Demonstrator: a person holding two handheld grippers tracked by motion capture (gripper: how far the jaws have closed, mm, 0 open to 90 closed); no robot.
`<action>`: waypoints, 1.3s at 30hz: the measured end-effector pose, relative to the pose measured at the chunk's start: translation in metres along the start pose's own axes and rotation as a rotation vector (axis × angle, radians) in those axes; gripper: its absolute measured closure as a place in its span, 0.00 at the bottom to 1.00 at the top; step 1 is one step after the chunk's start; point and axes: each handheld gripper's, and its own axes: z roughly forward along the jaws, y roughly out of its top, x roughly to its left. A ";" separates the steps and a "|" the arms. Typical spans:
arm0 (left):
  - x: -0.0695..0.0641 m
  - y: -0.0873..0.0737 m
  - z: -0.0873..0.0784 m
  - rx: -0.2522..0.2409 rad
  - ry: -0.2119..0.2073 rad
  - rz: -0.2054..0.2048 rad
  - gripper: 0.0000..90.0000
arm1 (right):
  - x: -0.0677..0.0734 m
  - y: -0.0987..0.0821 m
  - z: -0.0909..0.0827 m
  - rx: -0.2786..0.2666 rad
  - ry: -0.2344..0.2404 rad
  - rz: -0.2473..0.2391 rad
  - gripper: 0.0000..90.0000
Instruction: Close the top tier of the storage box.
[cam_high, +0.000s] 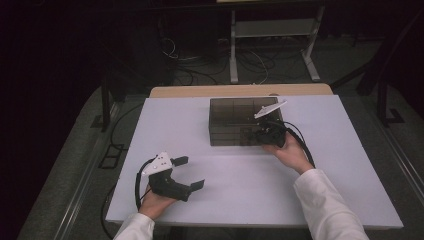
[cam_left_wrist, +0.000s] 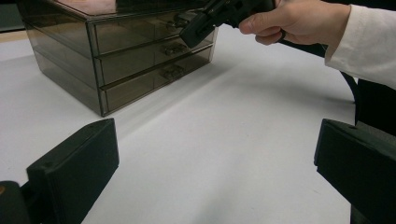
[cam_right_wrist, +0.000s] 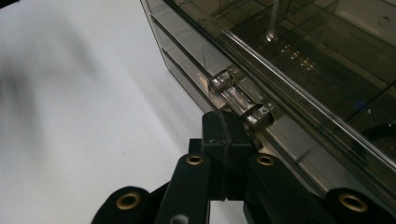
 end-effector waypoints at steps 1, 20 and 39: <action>0.000 0.000 0.000 0.000 0.000 0.000 0.00 | 0.000 0.000 0.000 -0.002 0.003 0.001 0.99; -0.002 0.000 0.001 -0.002 -0.005 -0.004 0.00 | 0.009 -0.012 -0.021 -0.033 0.058 -0.011 0.90; -0.002 0.000 0.001 -0.001 -0.008 0.001 0.00 | 0.023 -0.040 -0.055 -0.123 0.034 0.006 0.21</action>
